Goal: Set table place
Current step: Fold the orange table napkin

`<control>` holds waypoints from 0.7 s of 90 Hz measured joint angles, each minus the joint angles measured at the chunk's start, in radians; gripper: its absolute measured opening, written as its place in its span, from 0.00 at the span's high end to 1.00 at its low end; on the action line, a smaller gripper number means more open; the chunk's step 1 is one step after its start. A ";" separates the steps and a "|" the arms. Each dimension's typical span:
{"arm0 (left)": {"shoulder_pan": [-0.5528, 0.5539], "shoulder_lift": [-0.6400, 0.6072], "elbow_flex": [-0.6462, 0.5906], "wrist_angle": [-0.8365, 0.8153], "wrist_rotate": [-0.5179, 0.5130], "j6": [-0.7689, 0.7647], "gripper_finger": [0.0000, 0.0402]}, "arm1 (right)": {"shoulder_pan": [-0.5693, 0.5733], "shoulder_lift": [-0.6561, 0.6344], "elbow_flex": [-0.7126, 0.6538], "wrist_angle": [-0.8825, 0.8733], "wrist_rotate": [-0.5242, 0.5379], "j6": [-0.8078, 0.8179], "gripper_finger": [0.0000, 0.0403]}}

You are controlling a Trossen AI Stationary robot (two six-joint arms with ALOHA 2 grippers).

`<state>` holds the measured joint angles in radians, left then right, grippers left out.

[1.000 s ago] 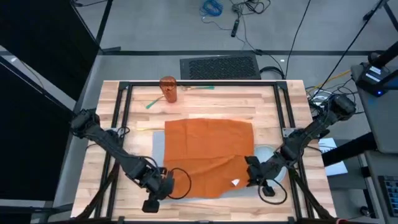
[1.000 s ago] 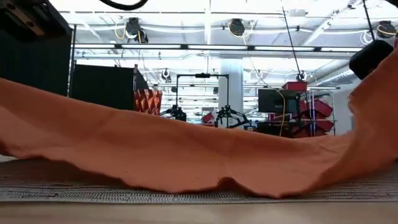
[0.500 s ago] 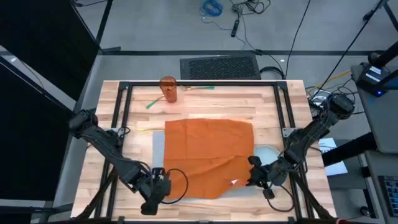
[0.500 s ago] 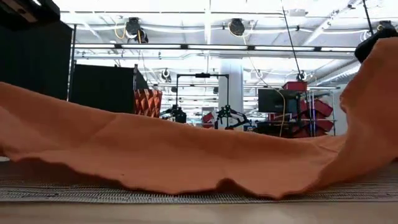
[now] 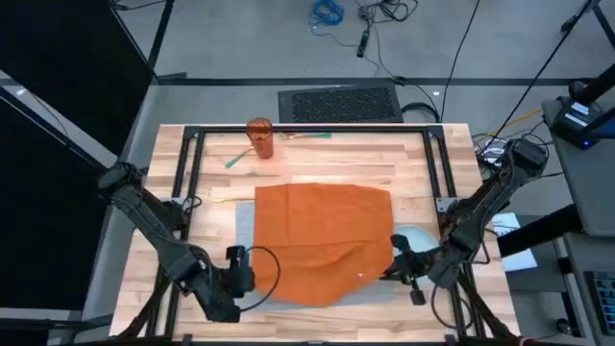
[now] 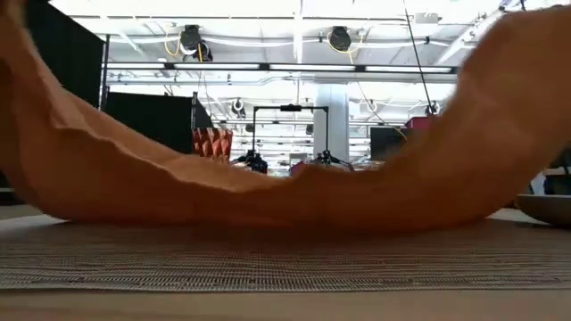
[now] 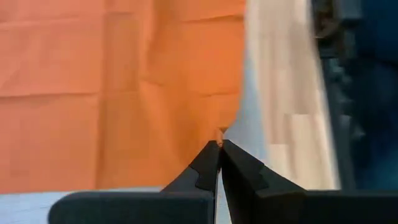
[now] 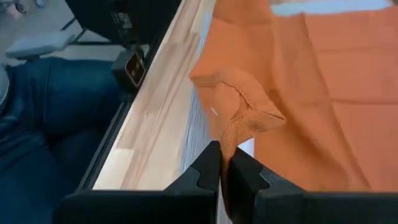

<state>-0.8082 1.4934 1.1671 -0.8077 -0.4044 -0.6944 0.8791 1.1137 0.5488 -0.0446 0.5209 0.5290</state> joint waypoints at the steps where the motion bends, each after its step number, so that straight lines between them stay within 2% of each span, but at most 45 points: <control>1: 0.000 -0.001 0.000 -0.007 -0.008 0.000 1.00 | 0.000 -0.005 0.000 -0.003 0.006 -0.002 1.00; 20: 0.005 -0.034 0.000 -0.106 -0.196 -0.008 1.00 | -0.002 -0.109 0.000 -0.123 0.156 0.011 1.00; 40: 0.055 -0.079 0.000 -0.240 -0.375 -0.053 1.00 | -0.039 -0.167 0.000 -0.238 0.232 0.078 1.00; 63: 0.162 -0.090 0.000 -0.315 -0.430 -0.033 1.00 | -0.125 -0.203 0.000 -0.326 0.269 0.097 1.00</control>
<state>-0.6459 1.4033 1.1671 -1.1225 -0.8342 -0.7278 0.7540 0.9104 0.5488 -0.3702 0.7902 0.6258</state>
